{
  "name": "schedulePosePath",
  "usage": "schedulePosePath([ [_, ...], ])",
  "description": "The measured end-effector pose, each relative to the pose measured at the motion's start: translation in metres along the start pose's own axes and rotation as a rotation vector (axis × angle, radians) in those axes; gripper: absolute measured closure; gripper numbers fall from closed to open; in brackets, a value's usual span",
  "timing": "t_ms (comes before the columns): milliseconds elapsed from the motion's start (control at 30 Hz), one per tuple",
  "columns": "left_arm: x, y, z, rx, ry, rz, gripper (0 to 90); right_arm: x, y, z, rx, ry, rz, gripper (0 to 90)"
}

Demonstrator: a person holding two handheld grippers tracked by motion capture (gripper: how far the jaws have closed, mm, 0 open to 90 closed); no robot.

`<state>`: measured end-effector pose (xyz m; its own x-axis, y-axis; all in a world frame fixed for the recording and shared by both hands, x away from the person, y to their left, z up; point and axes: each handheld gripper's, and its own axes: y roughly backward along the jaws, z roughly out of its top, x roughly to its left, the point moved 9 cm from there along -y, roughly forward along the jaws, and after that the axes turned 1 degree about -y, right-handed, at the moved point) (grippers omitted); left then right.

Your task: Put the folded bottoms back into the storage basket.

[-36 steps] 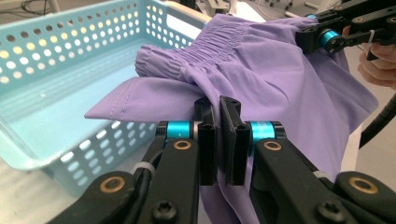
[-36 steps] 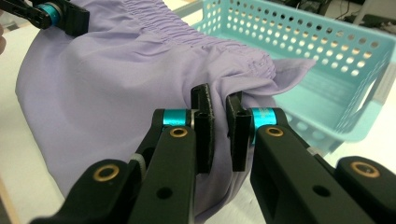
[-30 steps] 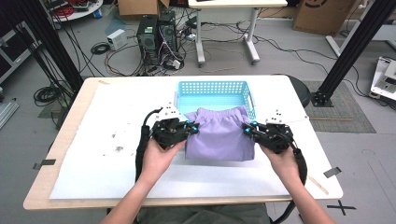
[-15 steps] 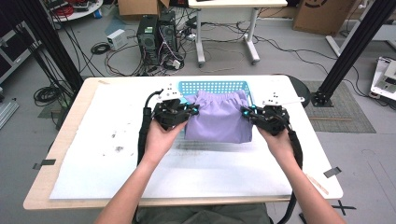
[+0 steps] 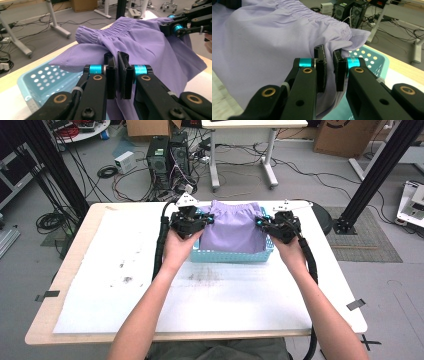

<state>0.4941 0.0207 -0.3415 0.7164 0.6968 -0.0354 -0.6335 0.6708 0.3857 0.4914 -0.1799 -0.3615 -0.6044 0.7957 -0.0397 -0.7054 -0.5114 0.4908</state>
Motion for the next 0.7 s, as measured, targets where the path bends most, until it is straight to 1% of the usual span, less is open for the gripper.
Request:
schedulePosePath([
  [33, 0.003, -0.003, 0.000, 0.007, 0.005, 0.000, 85.7, -0.002, -0.003, 0.001, 0.004, 0.003, -0.004, 84.5],
  [67, 0.006, -0.007, -0.001, 0.016, 0.001, 0.009, 85.7, -0.004, -0.006, 0.002, 0.009, 0.002, -0.012, 84.5],
  [100, 0.009, -0.009, 0.000, 0.018, -0.001, 0.017, 85.6, -0.008, -0.014, 0.006, 0.009, -0.001, -0.018, 84.5],
  [133, 0.012, -0.012, 0.000, 0.016, 0.004, 0.021, 85.6, -0.008, -0.014, 0.006, 0.009, -0.001, -0.018, 84.5],
  [167, 0.015, -0.015, 0.000, 0.022, 0.001, 0.024, 85.6, -0.010, -0.018, 0.007, 0.013, -0.005, -0.015, 84.5],
  [300, 0.024, -0.024, -0.002, 0.028, 0.011, 0.038, 85.6, -0.017, -0.032, 0.009, 0.025, -0.016, -0.027, 84.4],
  [367, 0.028, -0.028, -0.006, 0.041, 0.021, 0.044, 85.6, -0.020, -0.037, 0.008, 0.036, -0.028, -0.029, 84.3],
  [500, 0.034, -0.034, -0.011, 0.061, 0.019, 0.058, 85.6, -0.023, -0.047, 0.005, 0.051, -0.024, -0.038, 84.3],
  [600, 0.036, -0.039, -0.015, 0.065, 0.024, 0.061, 85.6, -0.026, -0.053, 0.002, 0.061, -0.018, -0.046, 83.6],
  [633, 0.037, -0.040, -0.016, 0.070, 0.015, 0.067, 85.4, -0.027, -0.055, 0.001, 0.062, -0.015, -0.049, 79.4],
  [667, 0.039, -0.041, -0.017, 0.075, 0.011, 0.084, 83.2, -0.030, -0.056, 0.000, 0.066, -0.027, -0.070, 69.5],
  [700, 0.041, -0.042, -0.018, 0.074, 0.013, 0.099, 72.6, -0.034, -0.057, -0.001, 0.066, -0.034, -0.103, 64.7],
])
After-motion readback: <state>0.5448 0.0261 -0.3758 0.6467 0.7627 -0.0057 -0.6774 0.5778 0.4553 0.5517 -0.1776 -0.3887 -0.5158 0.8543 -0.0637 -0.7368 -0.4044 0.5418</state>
